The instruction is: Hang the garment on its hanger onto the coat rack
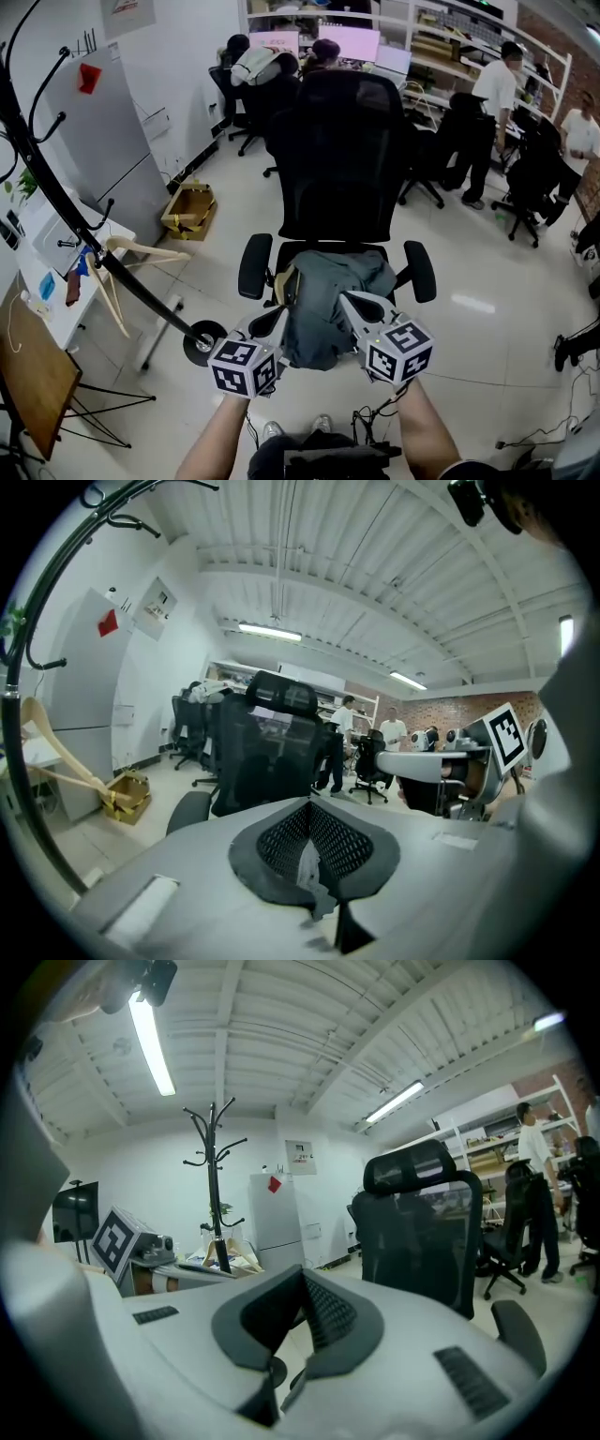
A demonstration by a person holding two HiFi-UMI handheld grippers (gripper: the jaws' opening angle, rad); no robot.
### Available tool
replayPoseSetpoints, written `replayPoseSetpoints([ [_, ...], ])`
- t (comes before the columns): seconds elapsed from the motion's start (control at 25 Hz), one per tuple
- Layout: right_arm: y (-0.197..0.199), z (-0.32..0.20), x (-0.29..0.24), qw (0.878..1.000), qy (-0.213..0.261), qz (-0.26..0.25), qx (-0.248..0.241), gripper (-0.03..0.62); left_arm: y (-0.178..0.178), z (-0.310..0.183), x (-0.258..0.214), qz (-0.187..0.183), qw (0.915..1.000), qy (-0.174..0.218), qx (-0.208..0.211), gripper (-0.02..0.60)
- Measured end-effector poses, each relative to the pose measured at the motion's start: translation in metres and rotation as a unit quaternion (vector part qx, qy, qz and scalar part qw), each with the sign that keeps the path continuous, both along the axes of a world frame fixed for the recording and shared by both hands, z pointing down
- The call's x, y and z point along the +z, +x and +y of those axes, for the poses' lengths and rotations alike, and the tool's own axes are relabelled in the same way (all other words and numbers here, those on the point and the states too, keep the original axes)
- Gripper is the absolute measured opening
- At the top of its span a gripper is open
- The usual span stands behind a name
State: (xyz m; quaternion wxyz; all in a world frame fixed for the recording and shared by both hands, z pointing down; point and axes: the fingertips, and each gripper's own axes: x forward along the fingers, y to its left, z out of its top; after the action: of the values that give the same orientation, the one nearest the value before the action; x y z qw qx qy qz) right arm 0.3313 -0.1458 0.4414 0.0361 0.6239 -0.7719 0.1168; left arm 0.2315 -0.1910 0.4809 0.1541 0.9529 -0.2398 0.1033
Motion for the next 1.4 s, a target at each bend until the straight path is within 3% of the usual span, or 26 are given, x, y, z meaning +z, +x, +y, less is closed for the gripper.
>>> replayPoseSetpoints([
  [0.12,-0.003,-0.007,0.01,1.0,-0.013,0.018,-0.003,0.014,-0.003,-0.008,0.024,-0.001,0.9999,-0.002,-0.016,0.005],
  [0.24,-0.003,-0.016,0.029,0.999,-0.028,0.023,-0.004,0.014,-0.005,-0.023,0.065,-0.031,0.9986,-0.002,-0.042,0.005],
  [0.48,-0.008,-0.026,0.083,0.997,-0.065,0.024,-0.017,0.014,-0.003,-0.055,0.196,-0.074,0.9905,-0.066,-0.096,0.005],
  [0.76,0.003,-0.007,0.116,0.996,-0.086,0.023,-0.006,0.014,0.017,-0.087,0.312,-0.123,0.9773,-0.133,-0.11,0.297],
  [0.84,0.009,-0.001,0.121,0.996,-0.089,0.025,0.0,0.014,0.023,-0.099,0.336,-0.135,0.9746,-0.139,-0.112,0.302],
  [1.08,0.025,0.015,0.14,0.993,-0.107,0.047,0.013,0.014,0.032,-0.13,0.374,-0.126,0.9712,-0.14,-0.146,0.266],
  [1.16,0.03,0.02,0.145,0.992,-0.114,0.048,0.018,0.014,0.036,-0.132,0.376,-0.129,0.9723,-0.129,-0.145,0.184],
  [1.24,0.033,0.024,0.149,0.991,-0.12,0.048,0.024,0.014,0.043,-0.13,0.375,-0.138,0.9742,-0.112,-0.138,0.022],
  [1.4,0.034,0.027,0.146,0.992,-0.118,0.047,0.028,0.014,0.048,-0.127,0.361,-0.132,0.9782,-0.094,-0.129,0.017],
])
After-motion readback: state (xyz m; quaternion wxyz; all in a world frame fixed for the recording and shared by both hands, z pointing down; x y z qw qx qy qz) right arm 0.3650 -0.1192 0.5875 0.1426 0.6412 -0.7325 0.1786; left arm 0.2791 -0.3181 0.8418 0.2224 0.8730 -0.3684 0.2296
